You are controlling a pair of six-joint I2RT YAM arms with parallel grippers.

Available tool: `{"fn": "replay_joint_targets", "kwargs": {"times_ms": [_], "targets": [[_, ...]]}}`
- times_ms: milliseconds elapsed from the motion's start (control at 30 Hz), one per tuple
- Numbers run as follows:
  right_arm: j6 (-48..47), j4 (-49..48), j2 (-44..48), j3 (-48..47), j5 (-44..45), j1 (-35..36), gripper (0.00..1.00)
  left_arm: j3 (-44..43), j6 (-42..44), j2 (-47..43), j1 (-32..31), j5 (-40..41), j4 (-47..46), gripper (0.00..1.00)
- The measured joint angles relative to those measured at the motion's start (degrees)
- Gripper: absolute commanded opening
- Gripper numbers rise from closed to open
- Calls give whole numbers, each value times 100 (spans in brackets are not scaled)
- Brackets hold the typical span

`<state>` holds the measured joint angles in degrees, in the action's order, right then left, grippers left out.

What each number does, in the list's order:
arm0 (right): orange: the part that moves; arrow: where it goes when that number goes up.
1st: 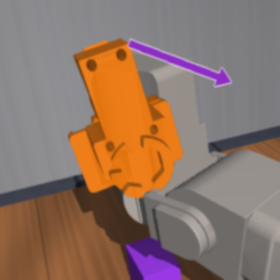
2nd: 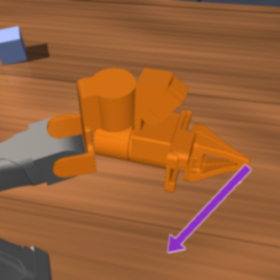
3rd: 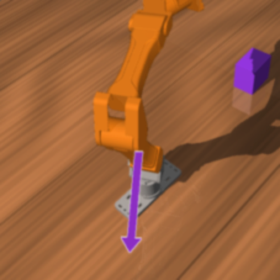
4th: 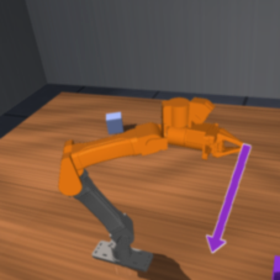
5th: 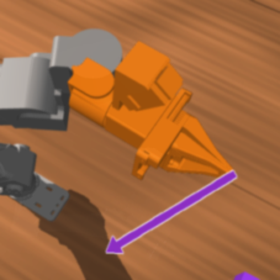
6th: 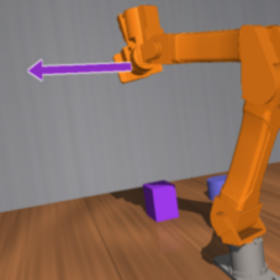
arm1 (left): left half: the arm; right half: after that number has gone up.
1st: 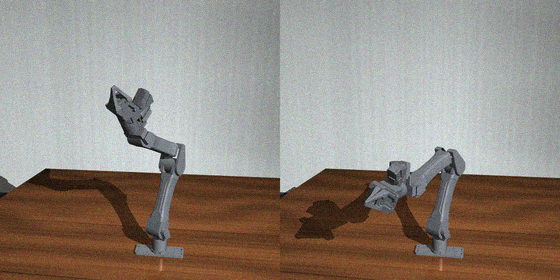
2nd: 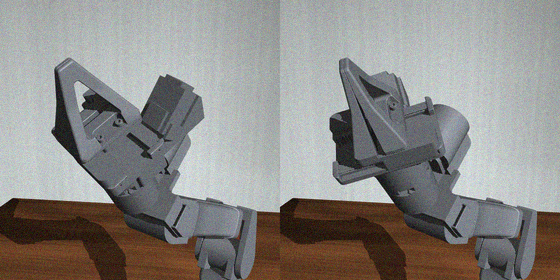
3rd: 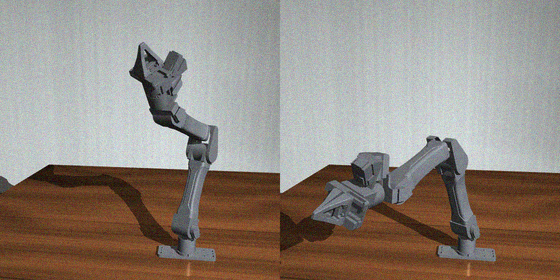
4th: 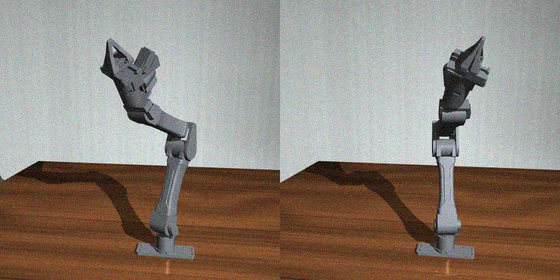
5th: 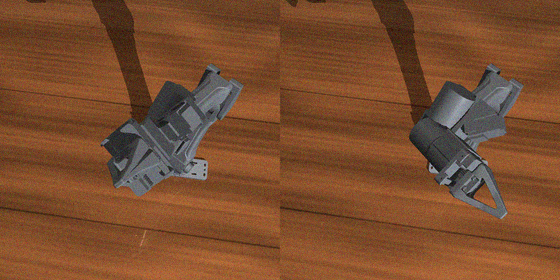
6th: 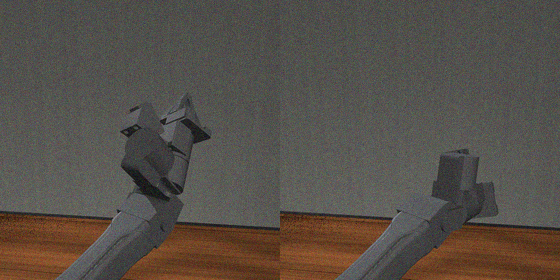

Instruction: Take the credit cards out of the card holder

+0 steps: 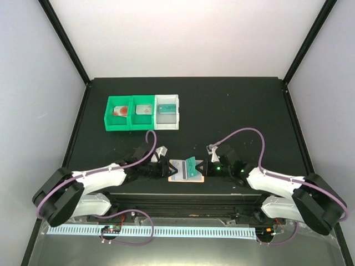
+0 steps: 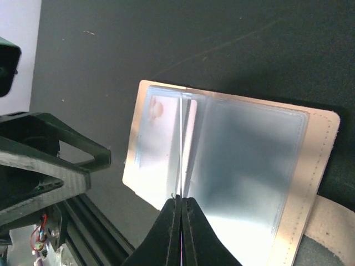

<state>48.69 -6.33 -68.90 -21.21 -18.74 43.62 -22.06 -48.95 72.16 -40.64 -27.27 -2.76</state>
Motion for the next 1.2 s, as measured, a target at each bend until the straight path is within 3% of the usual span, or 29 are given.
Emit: {"fn": "replay_joint_targets", "kwargs": {"times_ms": [233, 467, 833, 1200], "targets": [[118, -33, 415, 92, -170, 0, 1, -26, -330, -564, 0, -190, -219, 72], [463, -284, 940, 90, -396, 0, 1, 162, -909, -984, 0, -514, -1029, 77], [1565, -1274, 1685, 208, -697, 0, 1, 291, -1576, -1392, 0, -680, -1926, 45], [1891, -1499, 1952, 208, -704, 0, 1, 334, -1864, -1799, 0, -710, -2227, 7]]}}
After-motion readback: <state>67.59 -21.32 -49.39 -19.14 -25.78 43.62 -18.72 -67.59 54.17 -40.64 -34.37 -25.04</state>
